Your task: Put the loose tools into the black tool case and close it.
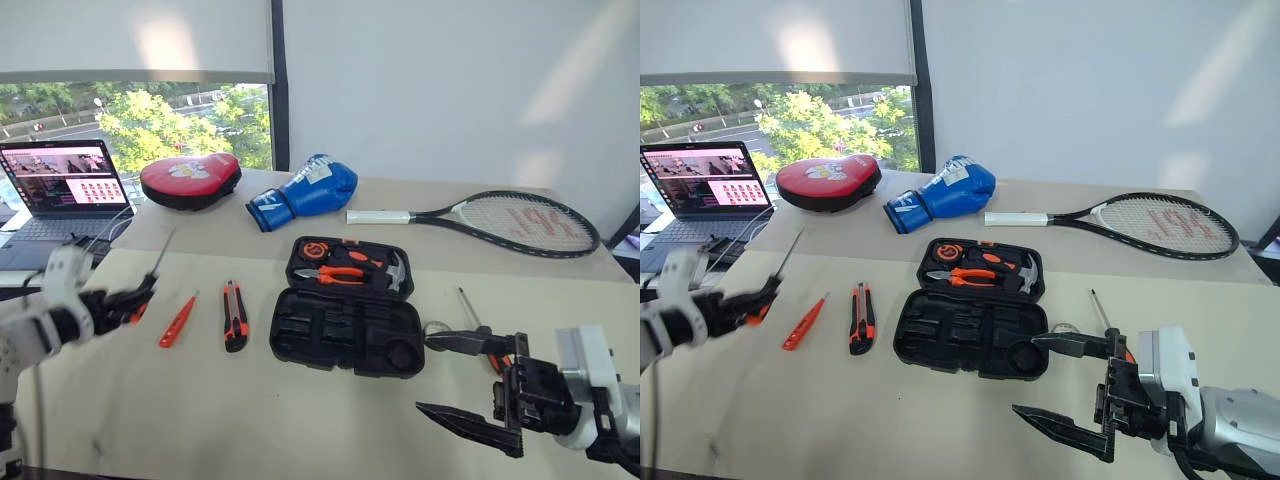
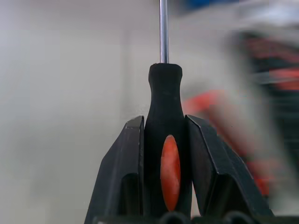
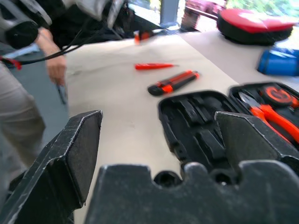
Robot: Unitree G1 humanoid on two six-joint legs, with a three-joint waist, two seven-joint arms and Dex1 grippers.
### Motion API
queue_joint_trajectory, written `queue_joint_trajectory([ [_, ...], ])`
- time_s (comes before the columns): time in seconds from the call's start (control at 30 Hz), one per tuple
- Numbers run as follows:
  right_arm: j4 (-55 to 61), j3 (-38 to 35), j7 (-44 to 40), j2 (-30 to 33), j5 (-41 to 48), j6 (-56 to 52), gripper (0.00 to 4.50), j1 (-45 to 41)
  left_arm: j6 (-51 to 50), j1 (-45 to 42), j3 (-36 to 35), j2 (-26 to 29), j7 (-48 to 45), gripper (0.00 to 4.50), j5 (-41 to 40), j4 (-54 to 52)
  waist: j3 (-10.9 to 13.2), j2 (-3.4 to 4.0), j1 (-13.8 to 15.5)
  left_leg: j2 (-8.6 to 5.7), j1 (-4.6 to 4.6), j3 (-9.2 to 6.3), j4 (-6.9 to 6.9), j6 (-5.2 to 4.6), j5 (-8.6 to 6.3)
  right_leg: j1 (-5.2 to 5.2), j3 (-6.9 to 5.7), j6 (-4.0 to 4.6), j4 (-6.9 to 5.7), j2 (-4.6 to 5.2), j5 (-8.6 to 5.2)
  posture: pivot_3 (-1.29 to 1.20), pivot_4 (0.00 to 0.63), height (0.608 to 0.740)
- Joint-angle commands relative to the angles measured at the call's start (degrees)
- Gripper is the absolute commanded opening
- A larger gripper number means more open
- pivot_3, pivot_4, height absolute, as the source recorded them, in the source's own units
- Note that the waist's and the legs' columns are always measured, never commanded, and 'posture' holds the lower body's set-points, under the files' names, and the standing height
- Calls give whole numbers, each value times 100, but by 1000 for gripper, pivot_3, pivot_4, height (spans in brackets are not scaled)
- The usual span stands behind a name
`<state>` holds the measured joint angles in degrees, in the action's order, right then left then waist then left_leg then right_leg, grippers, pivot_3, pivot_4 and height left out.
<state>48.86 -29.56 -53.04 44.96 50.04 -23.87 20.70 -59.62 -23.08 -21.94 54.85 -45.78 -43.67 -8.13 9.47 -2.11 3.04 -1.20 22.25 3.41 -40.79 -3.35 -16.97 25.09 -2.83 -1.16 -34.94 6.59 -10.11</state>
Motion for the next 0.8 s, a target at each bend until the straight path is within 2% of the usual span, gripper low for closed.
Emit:
queue_joint_trajectory([
  [0.03, 288, -335, 348, -199, -175, 144, 4500, 268, 935, -507, 1588, 179, -1105, 839, 615, -515, -6, 43, -44, -3, 0, 2, 0, -1, 0, -1, 0, -1, 0, -6, 0, 0, 150, 740],
  [0.1, 560, -648, 706, -439, -279, -16, 4500, 780, 1969, -1458, 3029, -197, -1692, 839, 1767, 136, -5, 62, -54, -9, -21, 32, 5, -13, -3, -9, 10, -9, -7, -17, -5, 0, 150, 740],
  [0.17, 800, -926, 1032, -622, -322, -149, 4500, 1264, 2748, -2263, 3971, -627, -2111, 839, 2597, 1003, -6, 68, 66, -10, -21, 31, 5, -23, 17, -18, -4, -5, -7, -47, -7, 0, 150, 740],
  [0.23, 985, -1173, 1192, -782, -305, -160, 4500, 1680, 3142, -2867, 4437, -1068, -2352, 839, 3045, 1893, -6, 65, 65, -6, -12, 32, -3, -61, 36, -17, -5, 1, -1, -60, -5, 0, 150, 740],
  [0.33, 1111, -1474, 1314, -959, -280, 130, 4500, 2391, 4438, -3614, 4995, -1725, -2751, 839, 3792, 3350, -5, 62, -70, 2, -1, 50, -14, -137, 2, 0, 28, -1, 0, -70, -6, 0, 150, 740],
  [0.43, 1114, -1583, 1401, -1067, -267, 537, 4500, 2974, 5220, -4088, 5247, -2235, -3055, 839, 4236, 4447, -3, 59, -96, 1, 7, 54, -20, -156, -9, 7, 34, -14, 2, -70, -12, 0, 150, 740],
  [0.57, 1114, -1505, 1580, -1132, -329, 1208, 4500, 3578, 5975, -4468, 5369, -2816, -2977, 839, 4749, 5612, -3, 59, -108, -2, 10, 62, -27, -181, -26, 9, 41, -36, 3, -58, -26, 0, 150, 740],
  [0.8, 1114, -1159, 1968, -950, -471, 2014, 4500, 4267, 6387, -4615, 5271, -3017, -3041, 839, 5192, 6352, -1, 55, -85, -5, 19, 61, -57, -215, -49, 6, 38, -64, 1, -24, -37, 0, 150, 740],
])
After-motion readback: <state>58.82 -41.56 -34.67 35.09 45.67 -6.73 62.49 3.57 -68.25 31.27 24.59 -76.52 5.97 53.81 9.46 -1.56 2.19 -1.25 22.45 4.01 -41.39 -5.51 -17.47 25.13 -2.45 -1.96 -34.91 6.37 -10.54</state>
